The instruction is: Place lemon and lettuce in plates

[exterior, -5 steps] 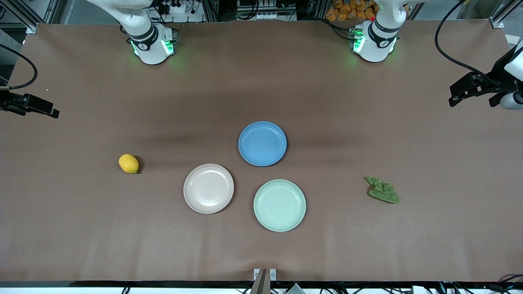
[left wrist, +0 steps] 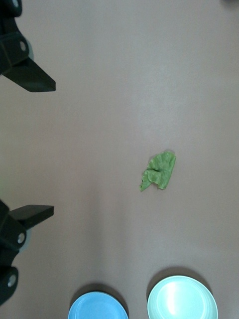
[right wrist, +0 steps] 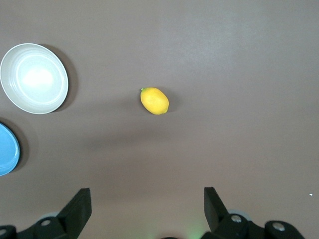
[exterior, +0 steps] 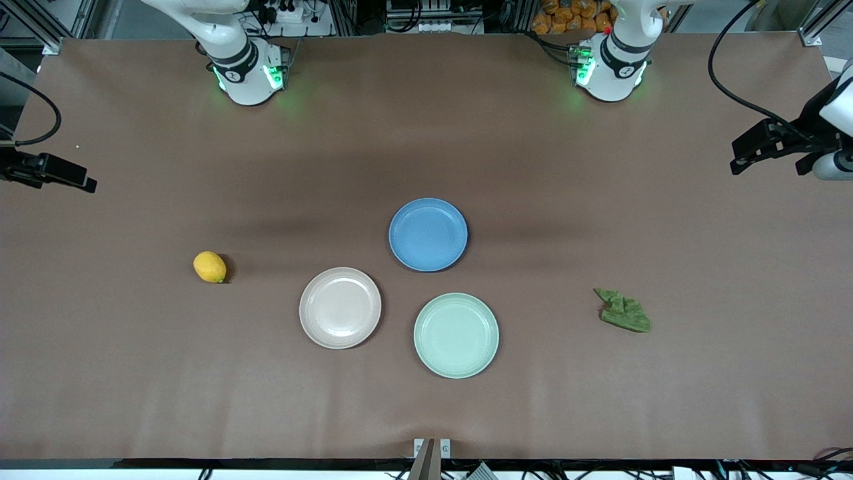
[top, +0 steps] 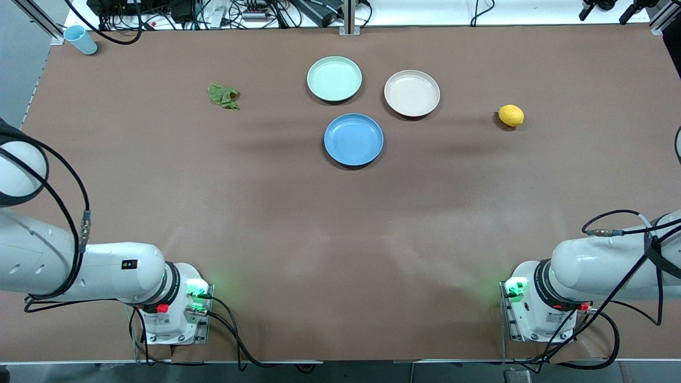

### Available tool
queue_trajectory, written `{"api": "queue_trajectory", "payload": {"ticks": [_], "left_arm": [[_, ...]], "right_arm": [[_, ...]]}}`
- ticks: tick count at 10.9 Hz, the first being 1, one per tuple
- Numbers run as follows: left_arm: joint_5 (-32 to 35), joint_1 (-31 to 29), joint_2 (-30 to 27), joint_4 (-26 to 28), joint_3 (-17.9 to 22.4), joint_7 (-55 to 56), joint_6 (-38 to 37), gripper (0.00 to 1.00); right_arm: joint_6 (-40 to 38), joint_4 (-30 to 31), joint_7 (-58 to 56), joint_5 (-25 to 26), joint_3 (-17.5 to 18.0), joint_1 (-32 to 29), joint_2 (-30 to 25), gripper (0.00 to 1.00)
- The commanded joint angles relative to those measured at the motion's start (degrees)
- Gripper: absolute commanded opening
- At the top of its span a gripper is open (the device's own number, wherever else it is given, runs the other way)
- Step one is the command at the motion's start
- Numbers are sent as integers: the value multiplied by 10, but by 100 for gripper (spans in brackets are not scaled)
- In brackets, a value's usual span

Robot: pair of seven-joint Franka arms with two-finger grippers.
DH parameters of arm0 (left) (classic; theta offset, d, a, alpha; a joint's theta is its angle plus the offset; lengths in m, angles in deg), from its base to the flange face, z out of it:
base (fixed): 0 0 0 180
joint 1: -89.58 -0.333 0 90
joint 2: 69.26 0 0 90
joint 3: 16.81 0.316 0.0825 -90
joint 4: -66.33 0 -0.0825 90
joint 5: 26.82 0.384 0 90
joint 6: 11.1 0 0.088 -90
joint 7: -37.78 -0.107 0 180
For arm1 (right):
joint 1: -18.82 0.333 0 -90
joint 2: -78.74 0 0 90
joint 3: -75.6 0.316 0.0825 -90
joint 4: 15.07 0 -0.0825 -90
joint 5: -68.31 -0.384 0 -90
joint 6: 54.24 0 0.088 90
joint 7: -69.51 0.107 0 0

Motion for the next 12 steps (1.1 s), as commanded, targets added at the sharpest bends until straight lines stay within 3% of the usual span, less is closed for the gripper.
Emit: {"api": "queue_trajectory", "payload": {"ticks": [1, 12], "left_arm": [[-20, 4, 36, -8, -1, 6, -7, 100], [51, 43, 214, -3, -1, 15, 158, 100]], "right_arm": [[-4, 3, 1, 1, -3, 3, -3, 100], [-11, 5, -61, -7, -2, 12, 22, 100]]}}
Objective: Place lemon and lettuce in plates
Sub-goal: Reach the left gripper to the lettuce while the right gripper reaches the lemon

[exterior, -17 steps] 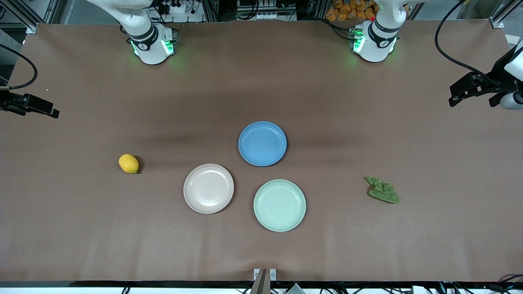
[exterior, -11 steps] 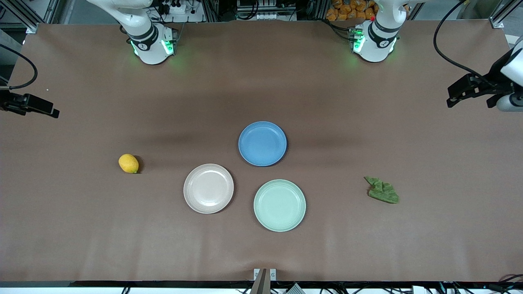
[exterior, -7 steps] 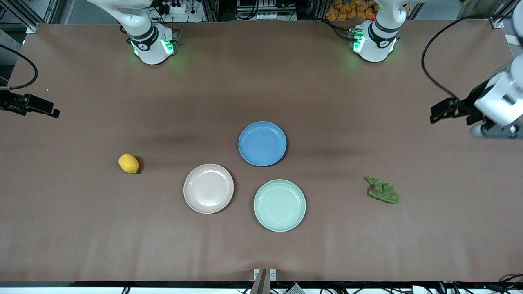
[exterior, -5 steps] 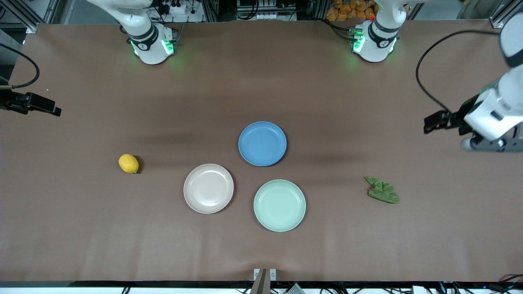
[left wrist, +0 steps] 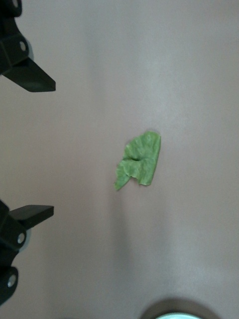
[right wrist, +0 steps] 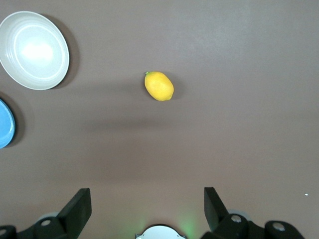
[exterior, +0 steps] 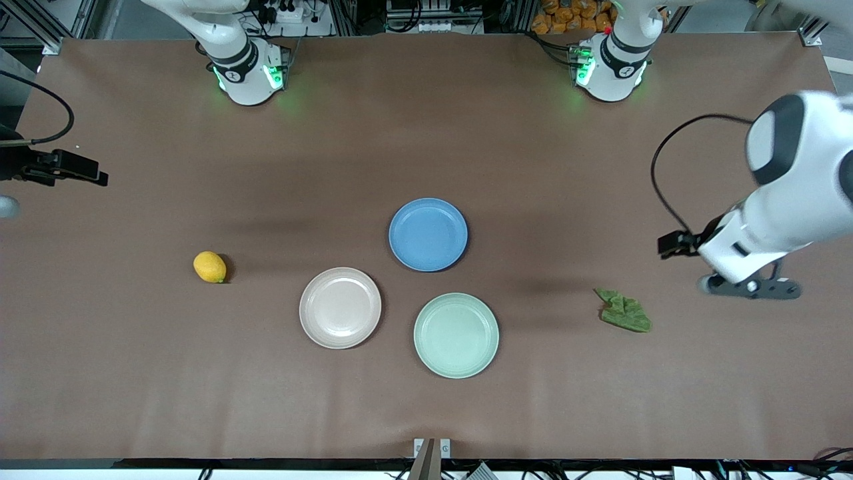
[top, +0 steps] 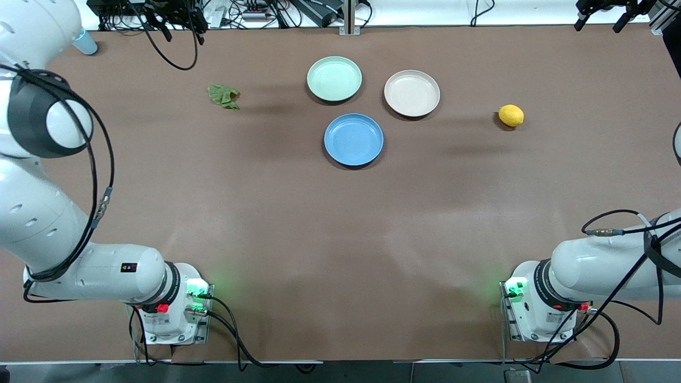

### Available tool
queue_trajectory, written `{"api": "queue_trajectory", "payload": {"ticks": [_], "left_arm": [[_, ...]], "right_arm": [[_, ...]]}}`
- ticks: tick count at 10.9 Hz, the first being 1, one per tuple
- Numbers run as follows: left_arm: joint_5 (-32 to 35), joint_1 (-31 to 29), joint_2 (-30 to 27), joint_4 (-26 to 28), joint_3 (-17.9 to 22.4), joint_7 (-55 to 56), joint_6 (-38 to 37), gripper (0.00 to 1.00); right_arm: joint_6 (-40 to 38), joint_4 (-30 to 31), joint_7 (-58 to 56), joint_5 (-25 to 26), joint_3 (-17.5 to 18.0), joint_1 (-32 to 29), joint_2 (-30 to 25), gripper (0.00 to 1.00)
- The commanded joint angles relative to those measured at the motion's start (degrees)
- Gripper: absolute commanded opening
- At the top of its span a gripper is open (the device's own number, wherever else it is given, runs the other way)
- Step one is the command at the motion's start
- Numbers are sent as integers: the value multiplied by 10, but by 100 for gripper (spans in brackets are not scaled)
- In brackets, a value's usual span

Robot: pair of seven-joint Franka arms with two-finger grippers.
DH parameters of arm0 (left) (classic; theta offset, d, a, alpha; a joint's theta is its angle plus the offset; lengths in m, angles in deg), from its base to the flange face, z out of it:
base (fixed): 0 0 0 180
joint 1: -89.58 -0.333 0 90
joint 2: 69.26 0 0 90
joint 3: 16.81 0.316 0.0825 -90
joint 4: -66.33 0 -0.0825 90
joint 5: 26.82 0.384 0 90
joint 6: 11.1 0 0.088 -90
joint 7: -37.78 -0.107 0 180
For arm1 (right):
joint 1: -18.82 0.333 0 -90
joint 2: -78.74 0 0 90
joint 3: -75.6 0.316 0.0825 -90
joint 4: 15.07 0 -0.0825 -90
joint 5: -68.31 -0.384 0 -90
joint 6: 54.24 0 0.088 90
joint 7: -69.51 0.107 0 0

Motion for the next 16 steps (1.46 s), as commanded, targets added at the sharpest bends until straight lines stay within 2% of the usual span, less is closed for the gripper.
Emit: {"api": "queue_trajectory", "payload": {"ticks": [1, 5, 6, 8, 12, 13, 16], "left_arm": [[19, 14, 43, -7, 1, 11, 31, 100], [18, 9, 134, -8, 1, 10, 133, 100], [18, 10, 152, -8, 1, 10, 151, 100], [19, 8, 179, -8, 7, 9, 178, 100], [26, -1, 236, -7, 11, 8, 244, 100], [26, -3, 245, -7, 11, 8, 251, 100], [25, -8, 257, -7, 12, 8, 257, 100]], "right_arm": [[23, -3, -14, -6, -3, 9, 19, 100], [102, 15, -48, -7, 0, 10, 55, 100], [139, 48, -48, -6, 9, 9, 54, 100], [207, 117, -58, -5, 48, -18, 48, 100], [294, 216, -127, -5, 58, -36, 41, 100], [330, 250, -146, -5, 58, -40, 34, 100], [405, 303, -161, -4, 58, -40, 42, 100]]}}
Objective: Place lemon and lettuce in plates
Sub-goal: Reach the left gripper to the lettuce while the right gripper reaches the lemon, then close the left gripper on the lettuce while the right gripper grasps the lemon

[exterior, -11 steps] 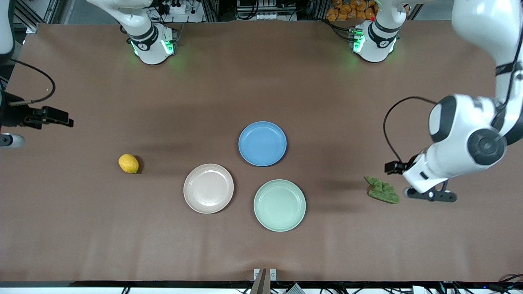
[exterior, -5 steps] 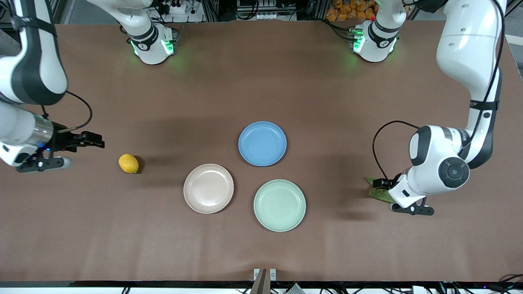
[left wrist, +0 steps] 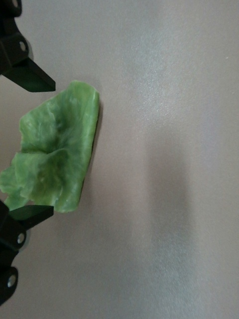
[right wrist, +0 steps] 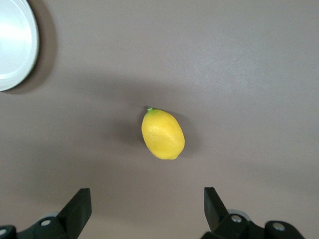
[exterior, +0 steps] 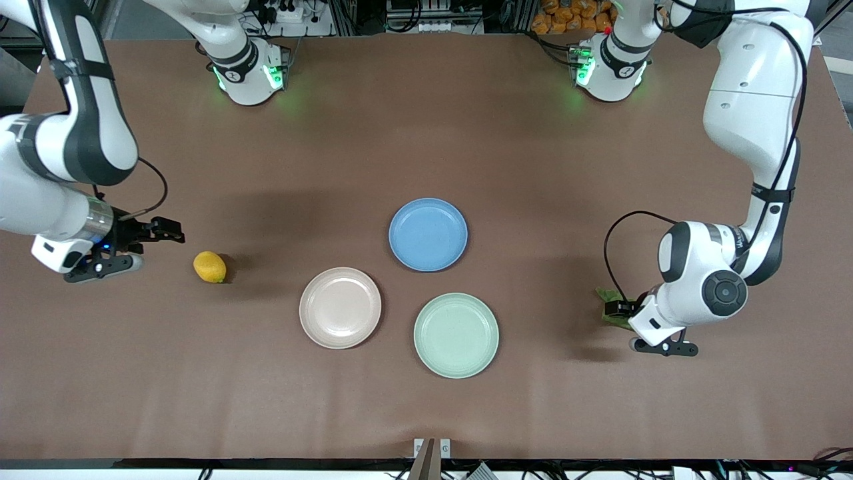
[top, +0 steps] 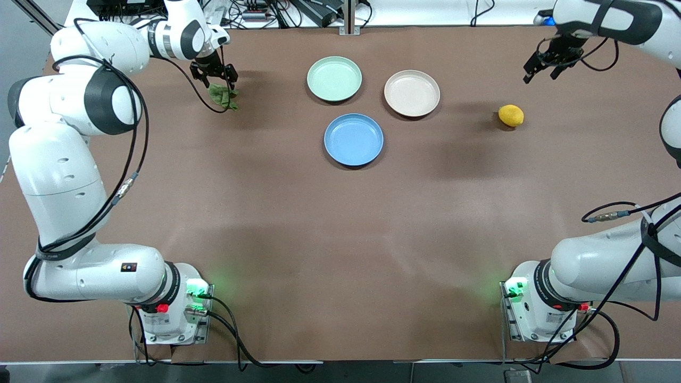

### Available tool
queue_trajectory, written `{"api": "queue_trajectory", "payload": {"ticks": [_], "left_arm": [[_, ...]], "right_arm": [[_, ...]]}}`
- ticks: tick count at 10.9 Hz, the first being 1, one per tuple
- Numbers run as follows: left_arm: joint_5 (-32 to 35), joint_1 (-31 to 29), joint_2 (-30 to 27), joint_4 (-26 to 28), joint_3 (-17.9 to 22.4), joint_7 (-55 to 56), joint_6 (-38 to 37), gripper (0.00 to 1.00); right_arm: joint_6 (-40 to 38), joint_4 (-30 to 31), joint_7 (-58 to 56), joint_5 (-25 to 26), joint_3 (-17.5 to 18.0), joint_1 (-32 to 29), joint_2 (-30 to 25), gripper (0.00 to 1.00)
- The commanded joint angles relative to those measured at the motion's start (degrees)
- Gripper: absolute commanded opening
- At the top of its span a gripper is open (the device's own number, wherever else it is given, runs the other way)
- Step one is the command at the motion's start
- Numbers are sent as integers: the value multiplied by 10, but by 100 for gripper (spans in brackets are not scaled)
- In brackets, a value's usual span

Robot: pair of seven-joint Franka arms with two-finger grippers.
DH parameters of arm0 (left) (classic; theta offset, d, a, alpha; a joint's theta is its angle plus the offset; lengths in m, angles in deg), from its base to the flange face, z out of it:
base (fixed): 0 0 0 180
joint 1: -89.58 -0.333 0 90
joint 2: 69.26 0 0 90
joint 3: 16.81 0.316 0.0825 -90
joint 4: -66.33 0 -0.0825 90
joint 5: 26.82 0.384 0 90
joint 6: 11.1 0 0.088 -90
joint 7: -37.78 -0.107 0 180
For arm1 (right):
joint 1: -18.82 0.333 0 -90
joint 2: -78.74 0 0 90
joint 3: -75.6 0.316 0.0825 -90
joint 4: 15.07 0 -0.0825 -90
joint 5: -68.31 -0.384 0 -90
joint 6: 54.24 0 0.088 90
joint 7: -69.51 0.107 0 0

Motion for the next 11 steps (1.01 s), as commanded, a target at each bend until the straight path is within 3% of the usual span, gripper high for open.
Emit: {"api": "queue_trajectory", "payload": {"ticks": [1, 4, 6, 7, 9, 11], "left_arm": [[17, -5, 12, -8, -2, 7, 6, 100], [18, -6, 28, -8, -2, 4, 23, 100], [18, -5, 30, -8, -2, 3, 25, 81], [18, -5, 32, -8, -2, 2, 26, 69], [18, -4, 33, -9, -2, 4, 26, 35], [18, -1, 31, -10, -2, 9, 26, 0]], "right_arm": [[73, 79, -16, -1, 13, -12, -20, 100], [118, 101, -27, -1, 13, -11, -1, 100], [155, 103, -27, 2, 13, -9, 26, 100], [187, 106, -28, 3, 13, -7, 47, 100], [274, 148, -29, 5, 13, -2, 66, 100], [308, 163, -30, 20, 13, -2, 81, 100]]}}
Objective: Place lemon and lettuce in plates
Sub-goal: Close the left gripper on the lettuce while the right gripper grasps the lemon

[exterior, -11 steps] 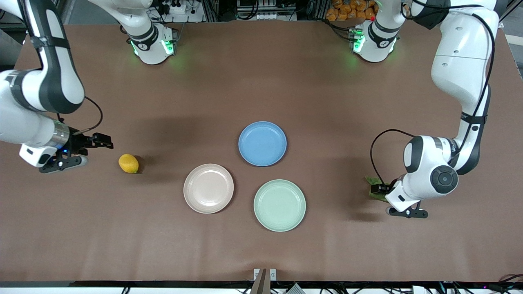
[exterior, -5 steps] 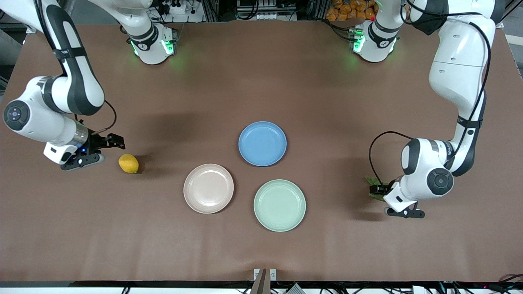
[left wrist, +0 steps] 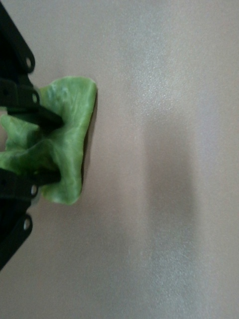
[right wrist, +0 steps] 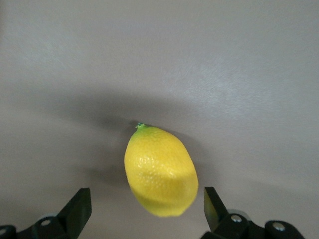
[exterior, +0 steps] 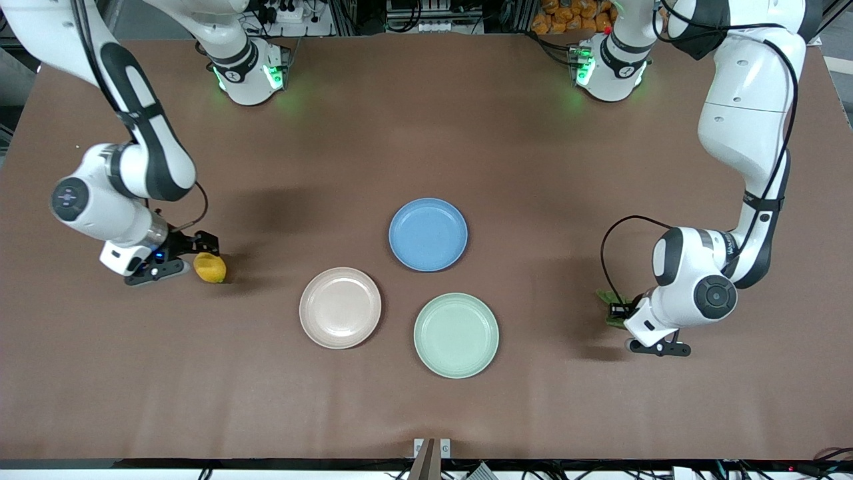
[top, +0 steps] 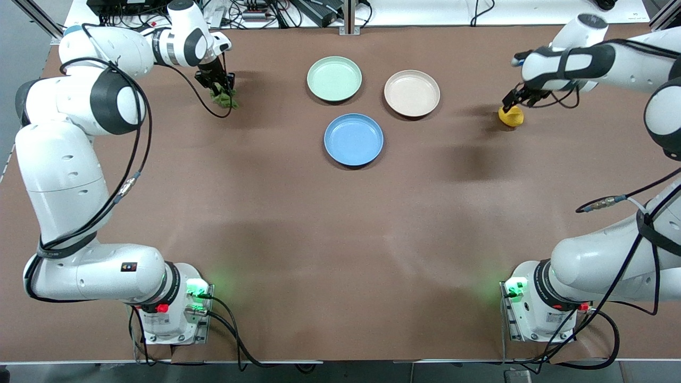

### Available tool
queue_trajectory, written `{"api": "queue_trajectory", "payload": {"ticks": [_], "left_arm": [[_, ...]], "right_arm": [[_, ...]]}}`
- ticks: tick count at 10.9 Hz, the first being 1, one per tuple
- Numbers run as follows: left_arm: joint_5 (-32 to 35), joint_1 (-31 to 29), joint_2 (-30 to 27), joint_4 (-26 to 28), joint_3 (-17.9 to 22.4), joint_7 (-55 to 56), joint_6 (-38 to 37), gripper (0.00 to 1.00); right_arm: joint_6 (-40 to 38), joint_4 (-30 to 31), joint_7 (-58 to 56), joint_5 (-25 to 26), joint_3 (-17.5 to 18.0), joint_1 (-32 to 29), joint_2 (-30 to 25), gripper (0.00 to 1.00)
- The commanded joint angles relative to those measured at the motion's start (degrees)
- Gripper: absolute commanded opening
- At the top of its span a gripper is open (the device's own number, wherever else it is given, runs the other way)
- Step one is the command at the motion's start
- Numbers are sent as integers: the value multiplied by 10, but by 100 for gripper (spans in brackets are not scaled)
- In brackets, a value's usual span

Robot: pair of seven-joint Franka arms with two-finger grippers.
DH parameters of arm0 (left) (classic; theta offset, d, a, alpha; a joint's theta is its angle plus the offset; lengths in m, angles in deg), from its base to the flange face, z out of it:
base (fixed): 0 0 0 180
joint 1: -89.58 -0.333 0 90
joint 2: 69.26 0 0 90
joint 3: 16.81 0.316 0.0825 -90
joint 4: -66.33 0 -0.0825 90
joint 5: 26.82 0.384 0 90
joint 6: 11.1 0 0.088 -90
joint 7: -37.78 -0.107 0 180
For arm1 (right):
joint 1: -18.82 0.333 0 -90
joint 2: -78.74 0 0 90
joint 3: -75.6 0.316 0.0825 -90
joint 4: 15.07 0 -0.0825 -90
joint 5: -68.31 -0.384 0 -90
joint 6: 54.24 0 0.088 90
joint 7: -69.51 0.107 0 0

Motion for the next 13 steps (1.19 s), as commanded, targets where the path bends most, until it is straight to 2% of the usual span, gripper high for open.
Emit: {"api": "queue_trajectory", "payload": {"ticks": [1, 4, 8, 13], "left_arm": [[18, 4, 2, -7, -2, 9, 3, 0], [18, 4, -16, -9, -1, 9, -8, 0], [20, 9, -62, -9, -4, 8, -64, 0], [19, 49, -142, -8, -11, 9, -134, 0]], "right_arm": [[45, 23, -7, 20, 5, -4, 16, 100], [64, 23, -7, 21, 4, 4, 34, 100], [93, 22, -7, 22, 4, 9, 58, 100], [113, 22, -8, 27, 3, 14, 73, 99]]}}
